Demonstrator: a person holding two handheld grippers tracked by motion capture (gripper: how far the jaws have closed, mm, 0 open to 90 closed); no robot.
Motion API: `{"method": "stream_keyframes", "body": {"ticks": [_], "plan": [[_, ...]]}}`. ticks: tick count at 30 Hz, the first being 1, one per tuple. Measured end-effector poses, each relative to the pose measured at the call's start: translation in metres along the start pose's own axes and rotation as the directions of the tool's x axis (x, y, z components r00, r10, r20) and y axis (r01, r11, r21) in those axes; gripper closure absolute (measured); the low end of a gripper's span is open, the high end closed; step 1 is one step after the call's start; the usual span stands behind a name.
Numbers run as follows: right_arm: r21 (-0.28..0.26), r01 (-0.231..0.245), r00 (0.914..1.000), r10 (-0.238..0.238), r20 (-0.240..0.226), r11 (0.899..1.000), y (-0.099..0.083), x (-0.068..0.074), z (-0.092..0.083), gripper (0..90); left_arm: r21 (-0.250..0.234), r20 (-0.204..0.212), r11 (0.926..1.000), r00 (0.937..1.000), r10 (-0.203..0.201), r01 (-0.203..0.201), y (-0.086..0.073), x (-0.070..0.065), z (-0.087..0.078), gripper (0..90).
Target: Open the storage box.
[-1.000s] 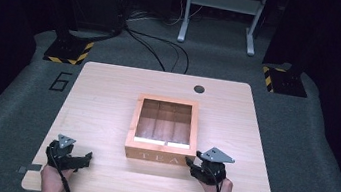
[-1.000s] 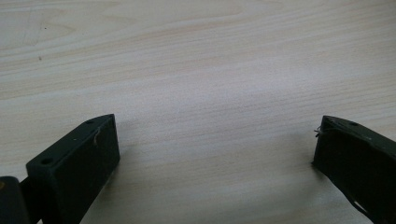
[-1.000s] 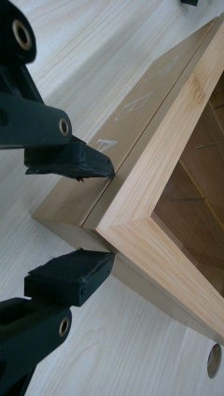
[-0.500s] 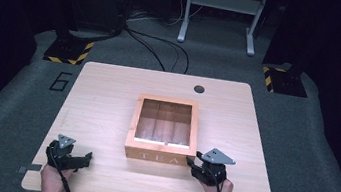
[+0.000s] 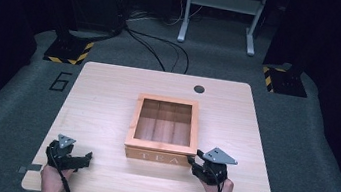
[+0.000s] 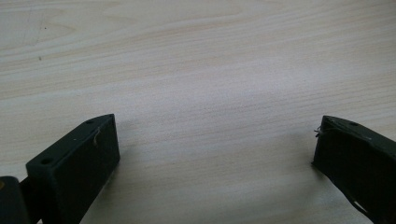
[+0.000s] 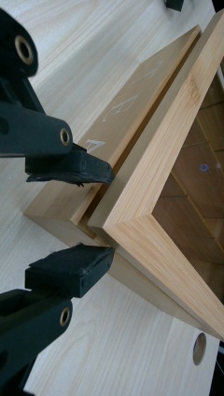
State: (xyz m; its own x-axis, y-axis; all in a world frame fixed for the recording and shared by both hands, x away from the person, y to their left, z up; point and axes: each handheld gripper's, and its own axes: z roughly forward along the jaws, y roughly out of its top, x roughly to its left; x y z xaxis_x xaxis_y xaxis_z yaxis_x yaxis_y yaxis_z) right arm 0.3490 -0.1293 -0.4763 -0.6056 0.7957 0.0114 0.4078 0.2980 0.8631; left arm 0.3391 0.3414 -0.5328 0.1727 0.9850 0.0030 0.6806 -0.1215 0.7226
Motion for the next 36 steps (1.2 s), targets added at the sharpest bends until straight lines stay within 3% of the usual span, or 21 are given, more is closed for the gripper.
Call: {"method": "stream_keyframes", "body": {"ticks": [10, 20, 24, 27, 30, 36], "plan": [[-0.030, -0.009, 1.0000, 0.009, -0.002, 1.000, 0.005, -0.001, -0.003, 60.8, 0.003, 0.002, 1.0000, 1.0000, 0.000, 0.000, 0.000, 0.000, 0.000, 0.0], [-0.025, -0.026, 0.9996, 0.026, -0.007, 0.999, 0.006, -0.002, -0.003, 66.3, 0.004, 0.003, 1.0000, 1.0000, 0.000, 0.000, 0.000, 0.000, 0.000, 0.0], [-0.041, -0.050, 0.9987, 0.050, -0.010, 0.998, 0.008, -0.002, -0.004, 68.9, -0.001, -0.001, 1.0000, 1.0000, -0.001, 0.001, 0.000, 0.000, 0.000, 0.0], [-0.049, -0.040, 0.9992, 0.040, -0.010, 0.998, 0.010, -0.003, -0.005, 69.3, 0.004, 0.003, 1.0000, 1.0000, 0.000, 0.000, 0.000, 0.000, 0.000, 0.0], [-0.040, -0.046, 0.9989, 0.046, -0.013, 0.998, 0.014, -0.003, -0.004, 55.5, 0.004, 0.003, 1.0000, 1.0000, 0.000, 0.000, 0.000, 0.000, 0.000, 0.0], [-0.035, -0.036, 0.9993, 0.036, -0.001, 0.999, 0.021, -0.002, -0.002, 50.7, 0.004, 0.003, 1.0000, 1.0000, -0.001, 0.001, 0.000, 0.000, 0.000, 0.0]]}}
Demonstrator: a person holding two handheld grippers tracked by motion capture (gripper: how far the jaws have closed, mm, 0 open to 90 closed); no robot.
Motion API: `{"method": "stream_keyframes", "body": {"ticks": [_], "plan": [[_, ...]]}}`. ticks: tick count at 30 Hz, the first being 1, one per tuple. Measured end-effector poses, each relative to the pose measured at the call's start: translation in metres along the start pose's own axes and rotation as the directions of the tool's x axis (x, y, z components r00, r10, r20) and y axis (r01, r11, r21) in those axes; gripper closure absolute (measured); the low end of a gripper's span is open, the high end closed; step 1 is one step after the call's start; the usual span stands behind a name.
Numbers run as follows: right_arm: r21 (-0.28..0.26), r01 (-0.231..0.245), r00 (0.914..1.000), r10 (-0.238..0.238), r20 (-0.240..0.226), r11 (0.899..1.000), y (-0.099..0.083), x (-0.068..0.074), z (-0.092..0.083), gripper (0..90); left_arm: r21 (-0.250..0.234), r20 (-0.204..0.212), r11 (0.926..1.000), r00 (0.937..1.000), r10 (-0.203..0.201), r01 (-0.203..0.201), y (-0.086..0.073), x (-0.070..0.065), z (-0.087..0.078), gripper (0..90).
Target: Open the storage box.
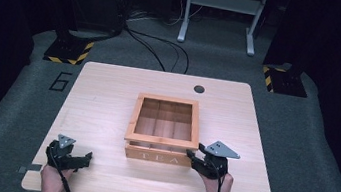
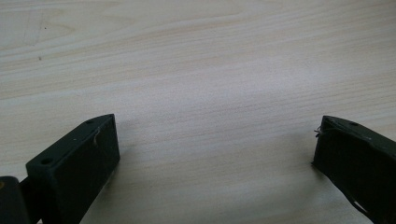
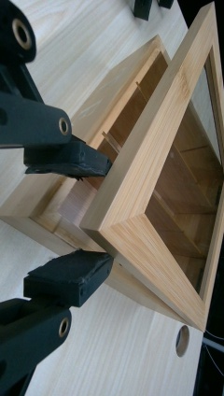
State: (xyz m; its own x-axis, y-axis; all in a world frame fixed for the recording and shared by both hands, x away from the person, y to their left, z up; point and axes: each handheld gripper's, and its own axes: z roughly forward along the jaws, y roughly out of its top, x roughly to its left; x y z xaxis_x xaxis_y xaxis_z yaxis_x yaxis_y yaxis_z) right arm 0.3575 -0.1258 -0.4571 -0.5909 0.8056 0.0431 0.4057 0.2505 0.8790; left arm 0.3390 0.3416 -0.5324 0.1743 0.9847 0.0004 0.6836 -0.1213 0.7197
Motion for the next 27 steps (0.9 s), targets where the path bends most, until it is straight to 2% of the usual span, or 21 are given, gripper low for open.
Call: {"method": "stream_keyframes", "body": {"ticks": [5, 8, 13, 20, 22, 24, 27], "plan": [[-0.004, 0.039, 0.9985, -0.038, 0.038, 0.999, 0.006, 0.001, 0.001, 47.3, 0.000, 0.000, 1.0000, 1.0000, 0.001, -0.001, 0.000, 0.000, 0.000, 0.0], [-0.017, 0.048, 0.9980, -0.047, 0.043, 0.999, 0.012, 0.000, 0.000, 46.2, 0.000, 0.000, 1.0000, 1.0000, 0.001, -0.001, 0.000, 0.000, 0.000, 0.0], [-0.022, 0.086, 0.9932, -0.084, 0.080, 0.996, 0.021, 0.001, -0.001, 40.8, -0.001, -0.001, 1.0000, 1.0000, 0.000, 0.000, 0.000, 0.000, 0.000, 0.0], [-0.027, 0.141, 0.9848, -0.138, 0.106, 0.990, 0.035, 0.003, -0.003, 39.7, 0.000, 0.000, 1.0000, 1.0000, 0.000, 0.000, 0.000, 0.000, 0.000, 0.0], [-0.023, 0.160, 0.9824, -0.157, 0.101, 0.987, 0.038, 0.004, -0.002, 39.7, -0.005, -0.003, 1.0000, 1.0000, -0.001, 0.001, 0.000, 0.000, 0.000, 0.0], [-0.018, 0.183, 0.9777, -0.180, 0.108, 0.983, 0.041, 0.006, 0.000, 38.4, 0.001, 0.000, 1.0000, 1.0000, 0.001, -0.001, 0.000, 0.000, 0.000, 0.0], [-0.026, 0.182, 0.9777, -0.178, 0.112, 0.983, 0.044, 0.005, 0.000, 38.5, -0.006, -0.004, 1.0000, 1.0000, -0.001, 0.001, 0.000, 0.000, 0.000, 0.0]]}}
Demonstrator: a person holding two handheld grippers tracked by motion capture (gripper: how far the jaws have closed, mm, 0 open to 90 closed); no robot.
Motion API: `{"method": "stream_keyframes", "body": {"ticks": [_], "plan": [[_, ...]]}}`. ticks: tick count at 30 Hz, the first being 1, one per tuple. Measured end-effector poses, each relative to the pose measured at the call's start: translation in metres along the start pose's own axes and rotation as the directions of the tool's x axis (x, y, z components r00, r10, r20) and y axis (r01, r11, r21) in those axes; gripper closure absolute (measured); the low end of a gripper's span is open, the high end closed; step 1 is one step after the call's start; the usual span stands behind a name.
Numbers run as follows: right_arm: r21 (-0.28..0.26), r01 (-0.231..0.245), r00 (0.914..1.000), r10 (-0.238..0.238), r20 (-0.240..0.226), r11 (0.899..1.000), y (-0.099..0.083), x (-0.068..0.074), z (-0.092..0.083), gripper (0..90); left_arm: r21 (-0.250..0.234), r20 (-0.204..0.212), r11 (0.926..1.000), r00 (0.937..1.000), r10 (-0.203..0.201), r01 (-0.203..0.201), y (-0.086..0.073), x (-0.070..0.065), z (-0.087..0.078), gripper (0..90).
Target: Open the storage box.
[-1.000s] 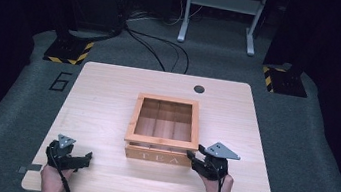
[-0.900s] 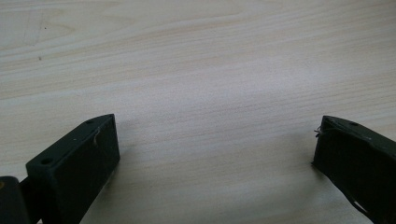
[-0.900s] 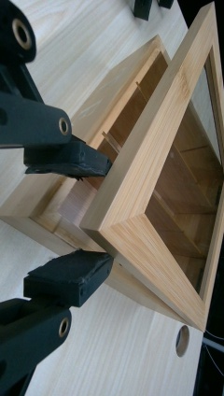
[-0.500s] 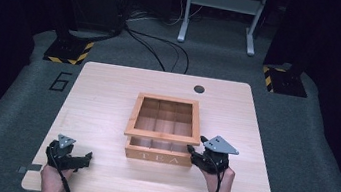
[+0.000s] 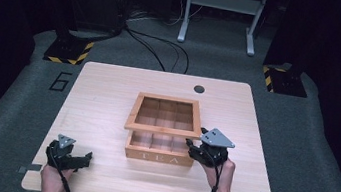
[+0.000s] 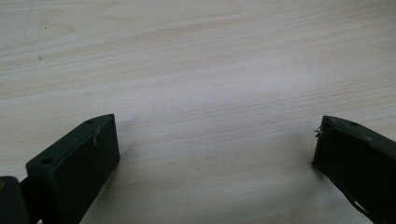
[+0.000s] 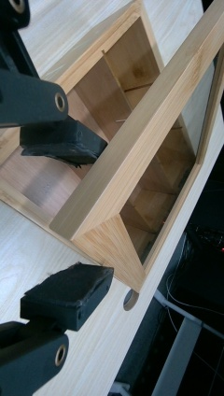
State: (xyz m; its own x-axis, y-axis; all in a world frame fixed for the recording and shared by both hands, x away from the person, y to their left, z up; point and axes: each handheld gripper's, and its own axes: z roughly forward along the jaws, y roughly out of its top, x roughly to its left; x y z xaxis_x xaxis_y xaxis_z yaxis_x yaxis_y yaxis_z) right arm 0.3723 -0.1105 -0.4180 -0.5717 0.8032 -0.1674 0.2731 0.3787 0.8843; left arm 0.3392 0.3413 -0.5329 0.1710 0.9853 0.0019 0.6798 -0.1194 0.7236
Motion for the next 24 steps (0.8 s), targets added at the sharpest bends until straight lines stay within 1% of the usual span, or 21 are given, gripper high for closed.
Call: {"method": "stream_keyframes", "body": {"ticks": [1, 3, 4, 8, 10, 13, 14, 18, 19, 23, 24], "plan": [[0.002, 0.000, 1.0000, 0.000, -0.005, 1.000, 0.000, -0.001, -0.001, 38.5, 0.006, 0.004, 1.0000, 1.0000, 0.001, -0.001, 0.000, 0.000, 0.000, 0.0], [0.000, -0.004, 1.0000, 0.004, -0.004, 1.000, 0.003, -0.001, -0.001, 38.6, 0.000, 0.000, 1.0000, 1.0000, 0.000, 0.000, 0.000, 0.000, 0.000, 0.0], [-0.002, 0.007, 0.9999, -0.007, -0.010, 1.000, 0.004, -0.003, -0.001, 38.7, 0.006, 0.004, 1.0000, 1.0000, 0.001, -0.001, 0.000, 0.000, 0.000, 0.0], [-0.012, -0.009, 0.9999, 0.009, -0.013, 1.000, 0.009, -0.006, -0.001, 40.0, -0.001, 0.000, 1.0000, 1.0000, 0.001, -0.001, 0.000, 0.000, 0.000, 0.0], [-0.012, -0.004, 0.9997, 0.004, -0.023, 1.000, 0.013, -0.010, -0.002, 41.4, 0.000, 0.000, 1.0000, 1.0000, 0.000, 0.000, 0.000, 0.000, 0.000, 0.0], [-0.017, -0.016, 0.9993, 0.015, -0.034, 1.000, 0.019, -0.015, -0.002, 41.8, 0.001, 0.000, 1.0000, 1.0000, 0.000, 0.000, 0.000, 0.000, 0.000, 0.0], [-0.018, -0.009, 0.9991, 0.008, -0.041, 1.000, 0.020, -0.016, -0.002, 41.9, -0.001, 0.000, 1.0000, 1.0000, 0.002, -0.002, 0.000, 0.000, 0.000, 0.0], [-0.011, 0.010, 0.9994, -0.010, -0.032, 1.000, 0.028, -0.019, 0.000, 41.7, 0.000, 0.000, 1.0000, 1.0000, 0.000, 0.000, 0.000, 0.000, 0.000, 0.0], [-0.011, 0.024, 0.9991, -0.024, -0.034, 1.000, 0.030, -0.020, 0.000, 41.6, 0.006, 0.004, 1.0000, 1.0000, 0.001, -0.001, 0.000, 0.000, 0.000, 0.0], [-0.015, 0.035, 0.9984, -0.035, -0.044, 0.999, 0.036, -0.023, 0.001, 41.3, 0.004, 0.004, 1.0000, 1.0000, -0.001, 0.001, 0.000, 0.000, 0.000, 0.0], [-0.010, 0.033, 0.9985, -0.034, -0.043, 0.999, 0.037, -0.024, 0.001, 41.4, 0.013, 0.006, 0.9998, 0.9999, 0.012, -0.012, 0.000, 0.001, -0.001, 0.0]]}}
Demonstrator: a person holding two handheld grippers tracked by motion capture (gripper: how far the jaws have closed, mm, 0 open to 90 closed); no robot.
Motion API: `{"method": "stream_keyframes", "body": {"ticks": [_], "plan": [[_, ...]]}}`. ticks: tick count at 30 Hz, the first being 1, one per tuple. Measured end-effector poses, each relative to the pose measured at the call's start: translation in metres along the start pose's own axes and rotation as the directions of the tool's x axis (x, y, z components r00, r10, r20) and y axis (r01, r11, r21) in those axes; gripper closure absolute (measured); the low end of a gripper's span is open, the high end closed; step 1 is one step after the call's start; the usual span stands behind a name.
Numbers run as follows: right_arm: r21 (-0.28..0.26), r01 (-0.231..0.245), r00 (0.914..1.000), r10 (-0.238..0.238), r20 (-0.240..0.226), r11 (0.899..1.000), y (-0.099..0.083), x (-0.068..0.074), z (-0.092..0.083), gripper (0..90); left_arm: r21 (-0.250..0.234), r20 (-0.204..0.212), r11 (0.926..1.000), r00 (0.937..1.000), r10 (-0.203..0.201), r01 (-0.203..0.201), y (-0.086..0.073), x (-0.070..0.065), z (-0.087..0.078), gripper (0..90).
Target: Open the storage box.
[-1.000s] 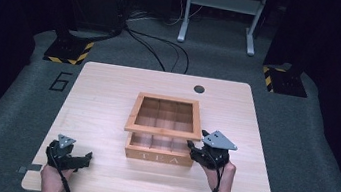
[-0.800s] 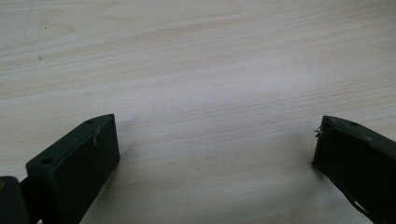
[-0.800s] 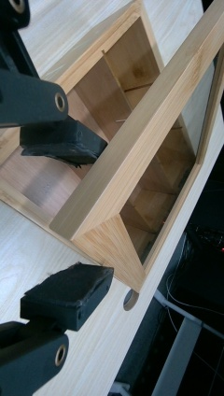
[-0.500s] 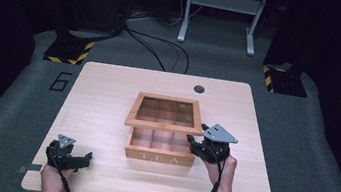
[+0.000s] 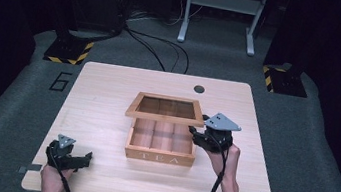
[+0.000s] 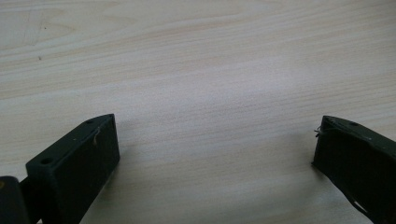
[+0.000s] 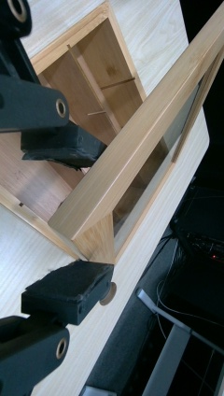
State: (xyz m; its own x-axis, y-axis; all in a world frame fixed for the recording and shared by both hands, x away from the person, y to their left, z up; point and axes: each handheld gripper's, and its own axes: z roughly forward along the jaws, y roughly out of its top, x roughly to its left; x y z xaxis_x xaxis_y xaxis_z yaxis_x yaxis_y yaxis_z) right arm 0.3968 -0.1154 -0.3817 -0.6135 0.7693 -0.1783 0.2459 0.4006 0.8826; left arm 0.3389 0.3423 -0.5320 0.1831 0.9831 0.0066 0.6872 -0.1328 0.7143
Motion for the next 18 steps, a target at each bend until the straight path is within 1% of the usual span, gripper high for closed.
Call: {"method": "stream_keyframes", "body": {"ticks": [2, 3, 4, 5, 7, 10, 11, 14, 18], "plan": [[-0.007, 0.001, 1.0000, -0.002, -0.005, 1.000, 0.002, -0.001, 0.000, 41.4, -0.008, -0.004, 1.0000, 1.0000, -0.002, 0.002, 0.000, 0.000, 0.001, 0.0], [-0.007, 0.007, 1.0000, -0.007, -0.005, 1.000, 0.003, -0.002, 0.000, 41.4, -0.001, 0.000, 1.0000, 1.0000, -0.002, 0.002, 0.000, 0.000, 0.000, 0.0], [-0.010, 0.004, 1.0000, -0.004, -0.003, 1.000, 0.003, -0.003, 0.001, 41.5, -0.009, -0.004, 1.0000, 1.0000, -0.002, 0.002, 0.000, 0.000, 0.001, 0.0], [-0.012, 0.002, 1.0000, -0.002, -0.008, 1.000, 0.004, -0.003, 0.001, 41.7, -0.001, 0.000, 1.0000, 1.0000, -0.002, 0.002, 0.000, 0.000, 0.000, 0.0], [-0.009, -0.003, 1.0000, 0.003, -0.005, 1.000, 0.006, -0.004, 0.001, 42.1, -0.004, -0.001, 1.0000, 1.0000, -0.002, 0.002, 0.000, 0.000, 0.000, 0.0], [-0.009, 0.010, 0.9999, -0.010, -0.006, 1.000, 0.010, -0.007, 0.001, 42.6, -0.009, -0.005, 1.0000, 1.0000, -0.002, 0.002, 0.000, 0.000, 0.001, 0.0], [-0.008, 0.002, 1.0000, -0.002, -0.003, 1.000, 0.011, -0.007, 0.001, 42.7, -0.008, -0.005, 1.0000, 1.0000, -0.001, 0.001, 0.000, 0.000, 0.001, 0.0], [-0.007, 0.007, 1.0000, -0.007, -0.003, 1.000, 0.016, -0.010, 0.002, 43.0, -0.010, -0.006, 0.9999, 1.0000, -0.002, 0.002, 0.000, 0.000, 0.001, 0.0], [-0.002, 0.005, 0.9999, -0.006, -0.012, 1.000, 0.023, -0.015, 0.003, 43.1, -0.010, -0.006, 0.9999, 1.0000, -0.002, 0.002, 0.000, 0.000, 0.001, 0.0]]}}
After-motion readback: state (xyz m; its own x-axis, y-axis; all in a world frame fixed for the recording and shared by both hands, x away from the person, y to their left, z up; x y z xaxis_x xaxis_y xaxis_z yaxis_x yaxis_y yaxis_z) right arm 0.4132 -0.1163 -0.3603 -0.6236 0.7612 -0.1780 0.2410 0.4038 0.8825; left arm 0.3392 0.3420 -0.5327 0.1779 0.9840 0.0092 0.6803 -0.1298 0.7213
